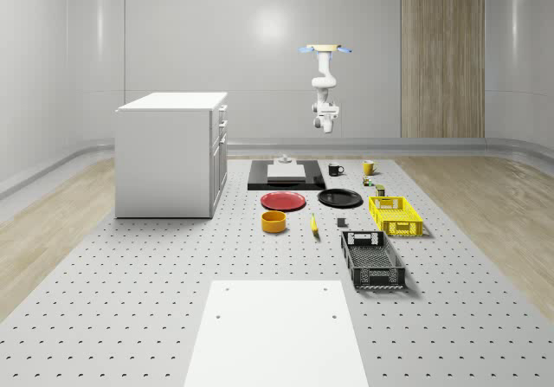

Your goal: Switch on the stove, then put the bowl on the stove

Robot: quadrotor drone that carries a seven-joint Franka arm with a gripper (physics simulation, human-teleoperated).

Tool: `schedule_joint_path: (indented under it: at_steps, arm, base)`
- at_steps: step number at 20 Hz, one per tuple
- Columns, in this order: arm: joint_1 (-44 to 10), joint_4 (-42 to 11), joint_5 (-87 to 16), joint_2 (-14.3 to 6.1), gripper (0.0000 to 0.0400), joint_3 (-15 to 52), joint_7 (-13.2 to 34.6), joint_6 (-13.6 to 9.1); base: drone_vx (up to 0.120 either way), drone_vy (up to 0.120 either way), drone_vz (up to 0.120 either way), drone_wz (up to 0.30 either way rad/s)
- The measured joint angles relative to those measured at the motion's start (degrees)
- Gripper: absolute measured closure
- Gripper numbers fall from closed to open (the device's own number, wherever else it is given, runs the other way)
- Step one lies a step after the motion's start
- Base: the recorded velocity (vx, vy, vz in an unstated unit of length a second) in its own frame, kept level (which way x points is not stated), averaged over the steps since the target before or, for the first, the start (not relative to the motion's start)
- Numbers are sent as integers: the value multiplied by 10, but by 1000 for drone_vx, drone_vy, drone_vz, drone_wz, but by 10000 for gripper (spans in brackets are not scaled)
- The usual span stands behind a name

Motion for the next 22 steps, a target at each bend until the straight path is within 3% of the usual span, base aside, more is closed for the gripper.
schedule_joint_path:
  at_steps: [6, 11, 22]
  arm:
    - [-2, 73, 1, 14, 0, 1, -1, -56]
    - [-2, 127, 1, 34, 0, 1, -1, -88]
    - [-4, 168, 1, 49, 0, 2, -2, -109]
  base:
    - [0, 0, 0, 0]
    - [0, 0, 0, 0]
    - [0, 0, 0, 0]
